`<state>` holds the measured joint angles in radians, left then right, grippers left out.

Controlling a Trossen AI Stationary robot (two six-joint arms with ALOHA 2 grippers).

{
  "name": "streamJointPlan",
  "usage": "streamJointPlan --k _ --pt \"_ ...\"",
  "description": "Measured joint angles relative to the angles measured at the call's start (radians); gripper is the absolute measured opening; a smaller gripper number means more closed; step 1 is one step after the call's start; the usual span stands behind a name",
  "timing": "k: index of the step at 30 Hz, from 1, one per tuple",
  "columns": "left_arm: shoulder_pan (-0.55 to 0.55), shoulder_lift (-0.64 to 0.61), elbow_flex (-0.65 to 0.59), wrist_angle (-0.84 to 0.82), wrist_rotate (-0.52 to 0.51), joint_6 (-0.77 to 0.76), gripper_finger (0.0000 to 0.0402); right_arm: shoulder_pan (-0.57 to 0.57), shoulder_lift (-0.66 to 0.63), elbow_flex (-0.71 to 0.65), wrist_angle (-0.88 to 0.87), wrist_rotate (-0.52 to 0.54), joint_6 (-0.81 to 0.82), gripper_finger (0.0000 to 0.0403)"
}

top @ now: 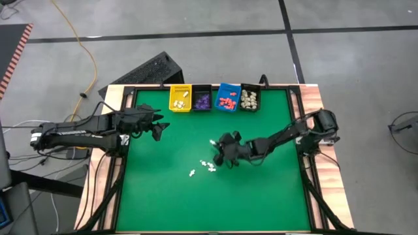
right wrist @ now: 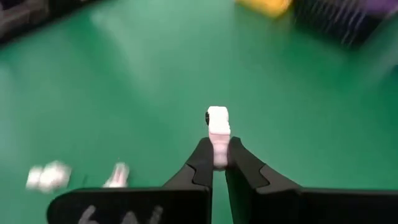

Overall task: Sort Halloween decoration
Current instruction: Put the white skeleton toy into the yellow basket

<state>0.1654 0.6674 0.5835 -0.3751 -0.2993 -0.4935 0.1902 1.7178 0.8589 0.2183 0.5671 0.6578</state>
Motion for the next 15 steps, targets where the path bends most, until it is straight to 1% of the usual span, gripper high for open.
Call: streamJointPlan --k 3,6,9,12,15 --pt "0.000 0.000 0.000 0.000 -0.001 0.000 0.0256 -0.078 -0.025 0.019 0.036 0.003 -0.076 0.0043" --pt "0.000 0.000 0.000 0.000 -0.001 -0.003 0.0256 -0.156 -0.018 0.067 0.069 -0.009 -0.156 0.0044" --pt "0.000 0.000 0.000 0.000 -0.001 -0.011 0.0256 -0.231 0.014 0.151 0.077 -0.072 -0.239 0.0044" --pt "0.000 0.000 0.000 0.001 -0.002 -0.021 0.0256 -0.296 0.076 0.262 0.083 -0.158 -0.318 0.0045" --pt "0.000 -0.001 0.000 0.003 -0.002 -0.025 0.0256 -0.350 0.143 0.382 0.078 -0.205 -0.371 0.0045"
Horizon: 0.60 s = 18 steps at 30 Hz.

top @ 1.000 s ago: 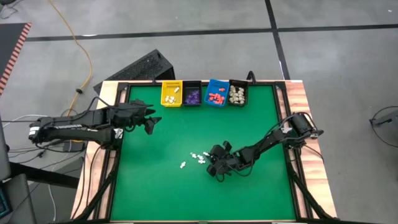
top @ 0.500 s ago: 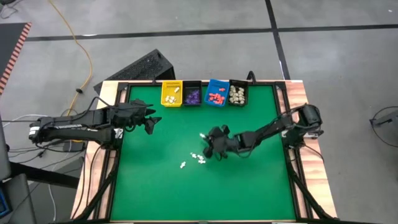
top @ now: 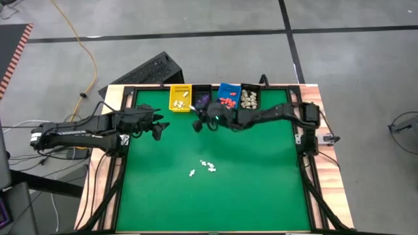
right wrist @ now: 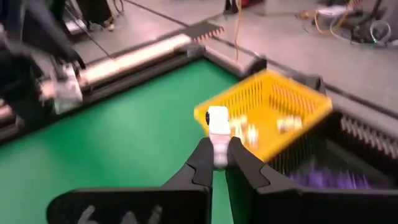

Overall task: Sort Halloween decoration
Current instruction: Put the white skeleton toy into the yellow basket

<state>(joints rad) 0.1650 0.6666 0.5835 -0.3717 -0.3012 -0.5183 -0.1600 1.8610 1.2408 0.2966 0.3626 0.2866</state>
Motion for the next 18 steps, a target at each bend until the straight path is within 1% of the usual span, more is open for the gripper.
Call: streamJointPlan --k 5,9,11,14,18 --pt "0.000 0.000 0.000 0.001 -0.001 -0.001 0.0256 -0.079 0.100 0.204 -0.020 -0.100 -0.081 0.0046" --pt "0.000 0.000 0.000 0.000 -0.002 -0.002 0.0256 -0.123 0.199 0.344 -0.118 -0.112 -0.080 0.0046" --pt "0.000 0.000 0.000 -0.001 -0.002 -0.009 0.0256 -0.138 0.248 0.406 -0.133 -0.138 -0.078 0.0049" --pt "0.000 0.000 0.000 -0.004 -0.002 -0.017 0.0256 -0.153 0.308 0.495 -0.185 -0.158 -0.052 0.0066" --pt "0.000 0.000 0.000 -0.004 -0.002 -0.025 0.0256 -0.164 0.370 0.583 -0.317 -0.159 -0.029 0.0113"
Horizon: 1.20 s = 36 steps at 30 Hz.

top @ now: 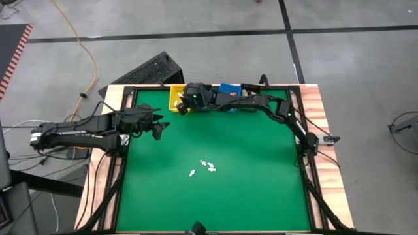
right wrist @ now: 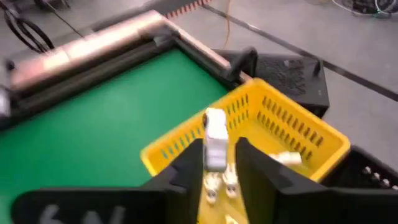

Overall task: Sort Halloween decoration
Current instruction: Put the white skeleton toy into the yellow basket

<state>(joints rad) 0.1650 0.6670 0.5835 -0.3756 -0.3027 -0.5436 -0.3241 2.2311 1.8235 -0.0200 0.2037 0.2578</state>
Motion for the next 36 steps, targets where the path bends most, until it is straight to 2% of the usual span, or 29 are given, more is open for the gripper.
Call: streamJointPlan --k 6,9,12,15,20,23,27,29,33,36 --pt "0.000 0.000 0.000 0.000 0.000 0.000 0.0256 -0.014 0.033 0.063 -0.041 -0.022 -0.004 0.0203" --pt "0.000 0.000 0.000 0.000 -0.002 0.000 0.0256 -0.020 0.024 0.073 -0.072 -0.029 -0.004 0.0229" --pt "0.000 0.000 0.000 0.000 -0.005 0.000 0.0256 -0.026 -0.019 0.073 -0.138 -0.058 -0.006 0.0235" --pt "0.000 0.000 0.000 0.000 -0.010 0.001 0.0256 -0.032 -0.096 0.075 -0.252 -0.141 -0.078 0.0231" --pt "0.000 0.000 0.000 -0.001 -0.017 0.024 0.0256 -0.024 -0.238 0.069 -0.543 -0.297 -0.190 0.0221" --pt "0.000 0.000 0.000 0.000 -0.017 0.035 0.0256 -0.008 -0.345 0.063 -0.732 -0.337 -0.226 0.0219" --pt "0.000 0.000 0.000 0.000 -0.017 0.035 0.0256 0.015 -0.501 0.047 -0.980 -0.337 -0.241 0.0219" --pt "0.000 0.000 0.000 0.001 -0.017 0.039 0.0256 0.034 -0.583 0.019 -1.051 -0.334 -0.231 0.0219" --pt "0.000 0.000 0.000 0.000 -0.008 0.044 0.0256 0.102 -0.781 -0.133 -1.082 -0.240 -0.143 0.0219" --pt "0.000 0.000 0.000 0.000 -0.008 0.051 0.0256 0.185 -0.923 -0.325 -1.021 -0.124 -0.007 0.0219"
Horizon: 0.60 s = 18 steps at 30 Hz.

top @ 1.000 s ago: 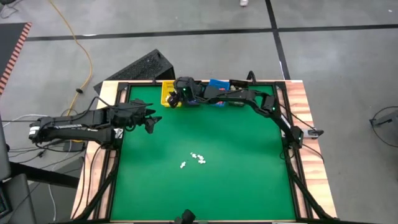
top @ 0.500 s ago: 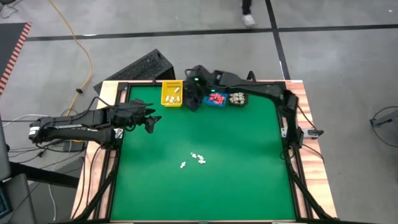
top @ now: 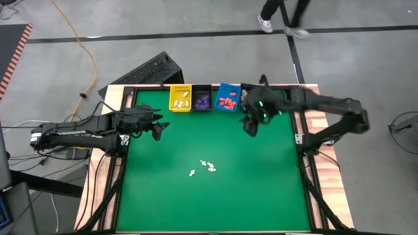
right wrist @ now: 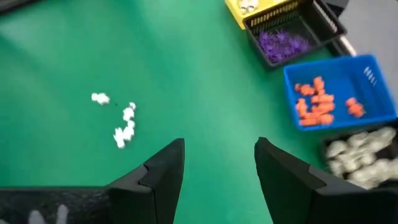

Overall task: Sort Halloween decoration
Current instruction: Put the white skeleton toy into the yellow basket

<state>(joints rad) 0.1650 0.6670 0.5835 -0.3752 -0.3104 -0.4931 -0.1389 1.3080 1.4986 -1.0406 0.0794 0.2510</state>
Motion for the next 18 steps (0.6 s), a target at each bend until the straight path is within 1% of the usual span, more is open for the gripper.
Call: streamJointPlan --k 2,4,6,8,10,12,15,18 --pt "0.000 0.000 0.000 0.000 0.000 0.000 0.0256 0.072 -0.069 -0.140 0.111 0.067 0.101 0.0219" --pt "0.000 0.000 0.000 0.000 0.000 0.000 0.0256 0.153 -0.115 -0.273 0.241 0.140 0.162 0.0219" --pt "0.000 0.000 0.000 0.000 0.000 0.000 0.0256 0.233 -0.132 -0.395 0.392 0.203 0.184 0.0219" --pt "0.000 0.000 0.000 0.000 0.000 0.001 0.0256 0.297 -0.115 -0.496 0.524 0.252 0.193 0.0219" --pt "0.000 0.000 0.000 0.000 0.000 0.000 0.0256 0.347 -0.070 -0.573 0.667 0.283 0.220 0.0219" --pt "0.000 0.000 0.000 0.000 0.001 0.000 0.0256 0.384 -0.006 -0.622 0.788 0.297 0.251 0.0219" --pt "0.000 0.000 0.000 0.000 0.001 0.007 0.0256 0.423 0.114 -0.643 0.929 0.300 0.263 0.0219" --pt "0.000 0.000 0.000 0.000 0.000 0.019 0.0256 0.437 0.239 -0.641 1.051 0.298 0.265 0.0219"
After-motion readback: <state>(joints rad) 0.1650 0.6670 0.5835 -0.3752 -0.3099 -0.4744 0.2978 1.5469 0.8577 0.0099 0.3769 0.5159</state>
